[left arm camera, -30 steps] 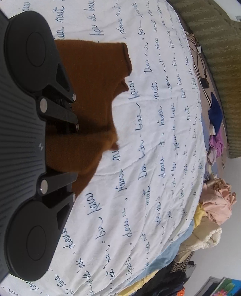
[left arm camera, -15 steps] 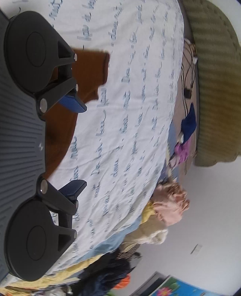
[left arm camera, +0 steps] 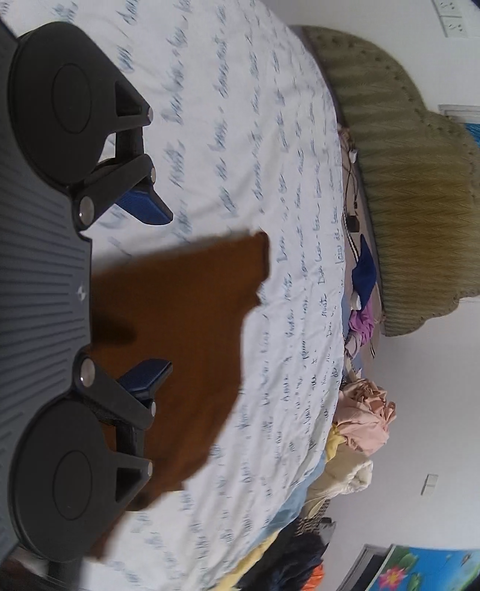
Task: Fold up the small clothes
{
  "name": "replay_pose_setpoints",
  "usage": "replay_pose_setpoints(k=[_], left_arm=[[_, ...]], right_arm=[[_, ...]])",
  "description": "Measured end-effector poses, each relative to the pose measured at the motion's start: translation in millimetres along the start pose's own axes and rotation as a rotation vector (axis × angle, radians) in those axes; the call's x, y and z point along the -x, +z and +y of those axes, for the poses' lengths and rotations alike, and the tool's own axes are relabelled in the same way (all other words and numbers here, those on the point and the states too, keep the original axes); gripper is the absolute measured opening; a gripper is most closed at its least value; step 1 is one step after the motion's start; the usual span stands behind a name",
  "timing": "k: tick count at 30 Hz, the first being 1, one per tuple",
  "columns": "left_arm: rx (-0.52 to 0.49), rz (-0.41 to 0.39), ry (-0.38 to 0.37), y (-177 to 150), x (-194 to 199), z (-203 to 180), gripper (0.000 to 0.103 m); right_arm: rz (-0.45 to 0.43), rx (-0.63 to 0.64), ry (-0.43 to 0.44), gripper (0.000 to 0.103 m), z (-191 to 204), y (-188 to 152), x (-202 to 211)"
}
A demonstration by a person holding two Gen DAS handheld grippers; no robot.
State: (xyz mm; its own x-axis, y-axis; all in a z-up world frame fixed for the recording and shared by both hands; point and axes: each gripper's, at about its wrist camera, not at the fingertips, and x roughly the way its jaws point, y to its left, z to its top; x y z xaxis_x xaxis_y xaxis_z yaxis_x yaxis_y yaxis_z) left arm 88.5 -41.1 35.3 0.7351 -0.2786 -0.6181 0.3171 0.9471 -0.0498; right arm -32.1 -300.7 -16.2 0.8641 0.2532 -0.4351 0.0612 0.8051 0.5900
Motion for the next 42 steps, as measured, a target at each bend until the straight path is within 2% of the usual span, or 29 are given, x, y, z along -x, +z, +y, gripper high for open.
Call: replay_pose_setpoints(k=[4,9,12,13,17,19,20,25,28,29,31,34,38,42], left_arm=[[-0.010,-0.004,-0.004,-31.8,23.5,12.5,0.080],[-0.028,-0.010,-0.060,-61.7,47.1,20.6,0.080],[-0.100,-0.017,-0.120,-75.4,56.6,14.3,0.080],[-0.135,-0.023,-0.121,-79.8,59.0,9.7,0.080],[-0.284,-0.026,-0.062,-93.7,56.4,-11.8,0.081],[-0.323,-0.032,-0.014,-97.9,52.0,-19.2,0.081],[-0.332,-0.036,0.006,-98.8,49.8,-20.9,0.081],[-0.284,-0.061,0.116,-96.3,43.5,-16.6,0.083],[-0.219,-0.086,0.161,-94.9,51.8,-3.3,0.084],[-0.197,-0.084,0.174,-94.9,53.7,2.0,0.088],[-0.159,-0.050,0.164,-96.8,53.8,12.5,0.091],[-0.151,-0.021,0.143,-102.2,57.3,19.3,0.090],[-0.122,-0.051,0.078,-98.4,73.7,21.9,0.090],[-0.090,-0.096,0.048,-72.7,77.4,12.2,0.090]], right_arm=[[-0.012,-0.058,0.029,0.052,-5.6,6.2,10.7],[-0.055,-0.091,-0.006,0.052,-11.4,11.5,19.0],[-0.067,-0.092,-0.029,0.051,-14.7,12.6,19.5],[-0.067,-0.097,-0.026,0.048,-15.0,11.8,19.5],[-0.066,-0.092,-0.038,0.039,-14.1,11.5,17.1],[-0.063,-0.090,-0.041,0.030,-14.0,12.1,16.6],[-0.063,-0.089,-0.045,0.029,-13.4,12.0,15.9],[-0.062,-0.091,-0.056,0.020,-13.4,12.3,16.2],[-0.057,-0.113,-0.010,0.017,-11.5,15.1,18.1],[-0.059,-0.122,0.015,0.017,-11.0,16.0,19.8],[-0.051,-0.105,0.005,0.017,-9.7,16.4,21.2],[-0.025,-0.052,-0.080,0.017,-12.7,11.6,17.8],[0.017,-0.106,-0.034,0.017,-26.5,4.3,17.0],[0.014,-0.106,-0.032,0.017,-26.0,1.9,18.0]])
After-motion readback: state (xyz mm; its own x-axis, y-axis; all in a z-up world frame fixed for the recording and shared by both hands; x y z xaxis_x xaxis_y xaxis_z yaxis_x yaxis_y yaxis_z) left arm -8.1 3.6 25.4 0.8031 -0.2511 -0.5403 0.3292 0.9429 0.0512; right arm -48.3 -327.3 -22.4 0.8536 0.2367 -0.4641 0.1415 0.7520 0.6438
